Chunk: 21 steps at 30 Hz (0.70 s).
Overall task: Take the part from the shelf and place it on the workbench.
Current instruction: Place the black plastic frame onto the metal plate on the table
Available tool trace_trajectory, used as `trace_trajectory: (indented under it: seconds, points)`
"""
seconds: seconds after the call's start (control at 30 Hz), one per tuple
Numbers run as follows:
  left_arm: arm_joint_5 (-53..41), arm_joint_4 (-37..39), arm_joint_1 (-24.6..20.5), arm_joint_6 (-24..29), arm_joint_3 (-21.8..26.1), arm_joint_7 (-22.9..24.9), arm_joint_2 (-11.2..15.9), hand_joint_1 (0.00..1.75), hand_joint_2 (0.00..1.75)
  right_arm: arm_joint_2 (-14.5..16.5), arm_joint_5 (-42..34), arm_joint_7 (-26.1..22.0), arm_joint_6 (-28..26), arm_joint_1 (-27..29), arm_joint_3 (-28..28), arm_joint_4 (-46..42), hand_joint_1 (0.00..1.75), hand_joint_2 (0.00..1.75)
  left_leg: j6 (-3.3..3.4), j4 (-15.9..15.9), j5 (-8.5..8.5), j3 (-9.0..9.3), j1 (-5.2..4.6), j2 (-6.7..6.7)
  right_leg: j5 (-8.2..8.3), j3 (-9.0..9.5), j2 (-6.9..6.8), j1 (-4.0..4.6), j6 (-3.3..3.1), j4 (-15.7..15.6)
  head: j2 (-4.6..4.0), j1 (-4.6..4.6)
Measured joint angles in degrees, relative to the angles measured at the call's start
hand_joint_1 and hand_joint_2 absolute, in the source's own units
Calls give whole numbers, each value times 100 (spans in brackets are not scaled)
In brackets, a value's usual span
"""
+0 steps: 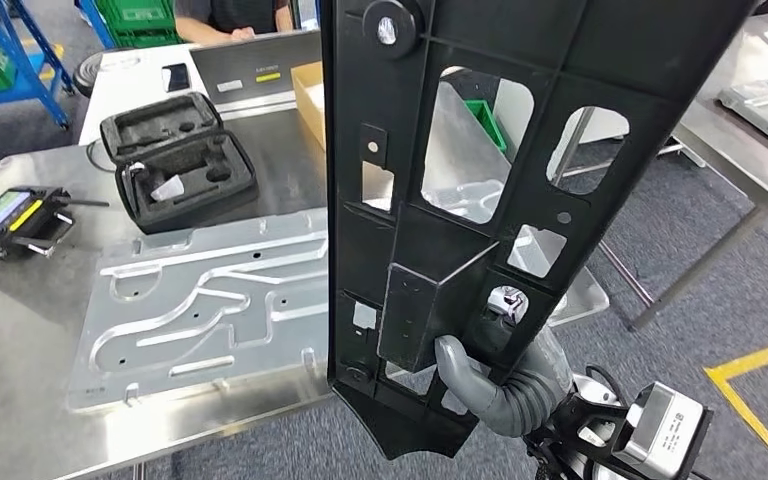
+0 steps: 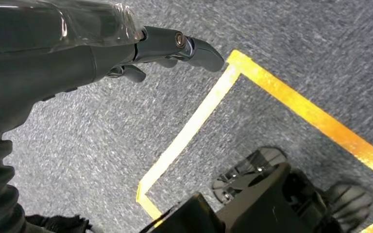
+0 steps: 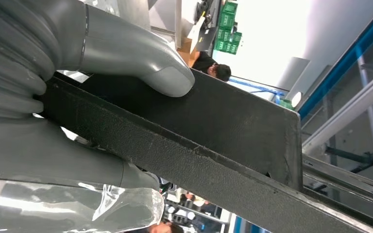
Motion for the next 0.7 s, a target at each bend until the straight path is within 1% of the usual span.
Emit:
trace_trajectory:
  seconds: [0.03,0.07,0.1,0.13,0.17,0.2,0.23,0.3,0.33,0.37,0.4,0.43,0.47,0.5,0.53,0.57,0.6,0.63,0.67,0.7]
  points:
    - [1,0,4,-1,0,3,1,0,175,1,-2,1,1,2,0,-1,175,175,-40,-9,-60,39,-4,3,126,62,-1,9,-20,-221,0,-5]
    - [0,0,7,-2,0,5,1,0,175,1,-3,2,1,6,0,-1,175,175,-82,-6,-97,64,-10,9,144,79,4,21,-54,-308,0,-11]
    - [-1,0,4,-2,0,7,1,0,175,2,-5,3,2,7,0,-2,175,175,-116,-8,-115,83,-13,15,96,86,10,30,-95,-307,0,-17]
    - [-1,0,4,-3,-1,7,2,0,175,1,-6,3,3,7,-1,-7,175,175,-145,11,-130,92,-12,22,101,114,17,26,-132,-311,1,-17]
    - [-2,0,3,-3,-1,7,2,0,175,1,-6,2,3,3,-1,-15,175,175,-170,115,-139,72,-8,27,71,157,21,17,-169,-320,1,-20]
    - [-1,0,2,-3,-1,7,2,0,175,1,-6,1,4,-8,-2,-22,175,175,-192,331,-172,-38,-1,30,39,207,20,7,-201,-326,1,-21]
    - [0,-1,-6,-2,0,0,2,0,175,1,-7,0,4,-17,-2,-30,175,175,-217,680,-251,-241,8,34,9,250,19,-2,-226,-332,1,-24]
    - [7,-2,-55,4,7,-19,1,0,175,1,-9,1,4,-29,-3,-33,175,175,-259,1503,-530,-786,16,38,-54,309,13,-3,-253,-331,1,-26]
    - [9,-2,-85,6,9,-36,1,0,175,1,-12,4,5,-29,-3,-33,175,175,-270,1770,-648,-1008,17,39,-85,343,12,-2,-257,-330,1,-25]
    - [12,-2,-109,4,11,-47,1,0,175,1,-19,9,5,-31,-3,-33,175,175,-272,1839,-658,-1133,16,40,-123,391,15,-2,-256,-330,1,-25]
    - [11,-2,-119,-3,11,-57,1,0,175,1,-39,23,7,-40,-3,-33,175,175,-265,1700,-515,-1162,17,40,-165,451,23,-2,-251,-330,1,-25]
    - [7,-2,-117,-12,10,-66,1,0,175,-1,-68,53,8,-63,-3,-33,175,175,-249,1382,-238,-1112,16,41,-208,516,32,-2,-241,-332,1,-25]
    - [2,-2,-109,-27,9,-69,1,0,175,-7,-100,104,13,-111,-5,-32,175,175,-221,979,98,-1034,11,43,-247,568,43,-3,-225,-337,1,-26]
    - [-8,-2,-104,-43,7,-70,1,0,175,-25,-134,191,18,-186,-8,-32,175,175,-189,636,334,-987,-2,46,-270,599,51,-1,-205,-341,0,-27]
    - [-20,-1,-102,-61,4,-71,1,0,175,-52,-161,304,22,-287,-14,-31,175,175,-155,390,495,-961,-20,51,-281,594,61,2,-177,-345,0,-27]
    - [-36,-1,-103,-85,2,-74,-1,0,175,-88,-181,468,25,-423,-19,-29,175,175,-122,267,563,-971,-39,52,-286,574,67,5,-145,-350,0,-27]
    - [-58,-2,-114,-110,-1,-78,-2,0,175,-138,-196,684,26,-604,-22,-23,175,175,-97,237,559,-991,-57,49,-286,554,70,9,-113,-353,0,-27]
    - [-88,-2,-125,-142,-6,-81,-6,0,175,-201,-209,943,28,-852,-24,-3,175,175,-67,205,600,-982,-55,47,-301,533,72,5,-78,-353,1,-26]
    - [-123,-2,-141,-178,-15,-83,-11,0,175,-276,-219,1236,45,-1163,-23,47,175,175,-41,187,617,-974,-48,42,-337,521,60,0,-48,-316,1,-24]
    - [-165,-2,-164,-213,-27,-74,-15,0,175,-358,-217,1532,91,-1532,-18,133,175,175,-15,172,622,-956,-39,44,-416,469,49,-3,-23,-188,1,-19]
